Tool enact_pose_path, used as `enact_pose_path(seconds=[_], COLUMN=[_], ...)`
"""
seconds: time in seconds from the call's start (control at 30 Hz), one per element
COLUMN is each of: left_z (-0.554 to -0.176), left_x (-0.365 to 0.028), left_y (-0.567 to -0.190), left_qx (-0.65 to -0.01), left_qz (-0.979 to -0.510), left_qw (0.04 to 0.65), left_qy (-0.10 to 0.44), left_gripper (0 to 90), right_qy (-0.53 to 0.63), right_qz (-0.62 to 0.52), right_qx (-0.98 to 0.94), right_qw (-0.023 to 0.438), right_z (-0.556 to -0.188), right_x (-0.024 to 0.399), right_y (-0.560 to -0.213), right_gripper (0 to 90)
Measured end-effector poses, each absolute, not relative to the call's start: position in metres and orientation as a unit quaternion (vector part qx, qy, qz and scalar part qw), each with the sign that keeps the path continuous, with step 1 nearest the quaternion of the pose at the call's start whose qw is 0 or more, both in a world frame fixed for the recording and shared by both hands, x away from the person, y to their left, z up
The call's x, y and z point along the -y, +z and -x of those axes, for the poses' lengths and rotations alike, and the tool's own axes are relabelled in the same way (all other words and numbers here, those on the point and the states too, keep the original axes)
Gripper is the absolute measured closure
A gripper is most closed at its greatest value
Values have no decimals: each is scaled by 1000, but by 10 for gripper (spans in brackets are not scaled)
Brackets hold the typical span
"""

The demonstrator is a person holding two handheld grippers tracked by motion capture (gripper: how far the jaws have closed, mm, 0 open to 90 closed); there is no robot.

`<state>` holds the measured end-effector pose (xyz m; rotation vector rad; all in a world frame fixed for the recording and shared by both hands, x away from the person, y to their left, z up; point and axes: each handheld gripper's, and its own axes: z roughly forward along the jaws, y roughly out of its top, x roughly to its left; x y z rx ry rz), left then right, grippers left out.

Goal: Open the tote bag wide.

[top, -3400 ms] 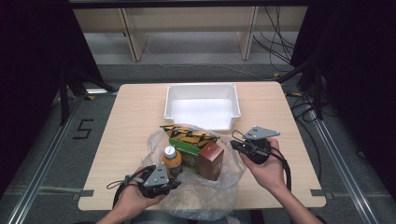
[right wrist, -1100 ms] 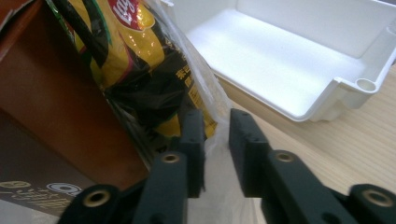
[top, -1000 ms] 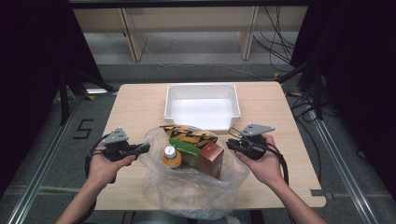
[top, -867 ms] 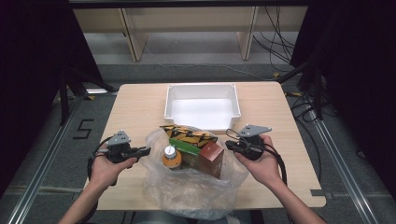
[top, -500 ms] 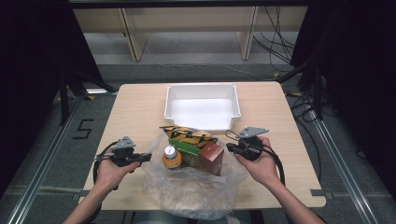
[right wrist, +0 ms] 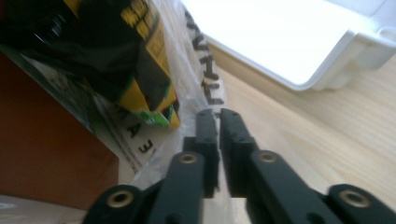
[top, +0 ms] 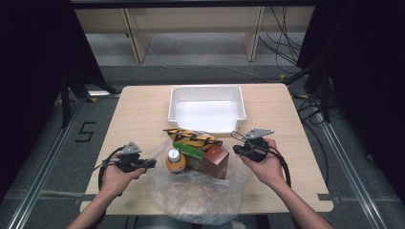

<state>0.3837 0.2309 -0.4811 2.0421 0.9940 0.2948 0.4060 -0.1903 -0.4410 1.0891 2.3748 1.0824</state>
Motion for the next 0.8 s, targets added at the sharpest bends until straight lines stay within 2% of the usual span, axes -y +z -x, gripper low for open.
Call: enact_pose_path(seconds=[0.13,0.27,0.33,0.47,0.5,0.7,0.8], left_z=[-375,-365,-358,-347,-346,-342,-342], left_x=[-234,-237,-239,-243,-243,-243,-242], left_y=[-467,-451,-445,-439,-438,-440,-443], left_qx=[-411,-411,-408,-408,-408,-414,-419], left_qz=[-782,-762,-753,-740,-738,-729,-728], left_qw=[446,472,486,501,503,513,512], left_qy=[142,164,176,187,189,184,181], left_gripper=[656,466,408,344,337,330,328], right_qy=[404,425,435,451,454,463,463], right_qz=[-370,-358,-352,-315,-316,-300,-297], right_qx=[-819,-812,-809,-813,-813,-815,-820], right_qw=[168,179,181,189,180,177,158], right_z=[-404,-400,-397,-398,-397,-400,-400], right_x=[191,185,180,172,169,153,147], right_y=[-419,-391,-376,-351,-347,-334,-329], right_gripper=[695,653,646,647,648,638,628])
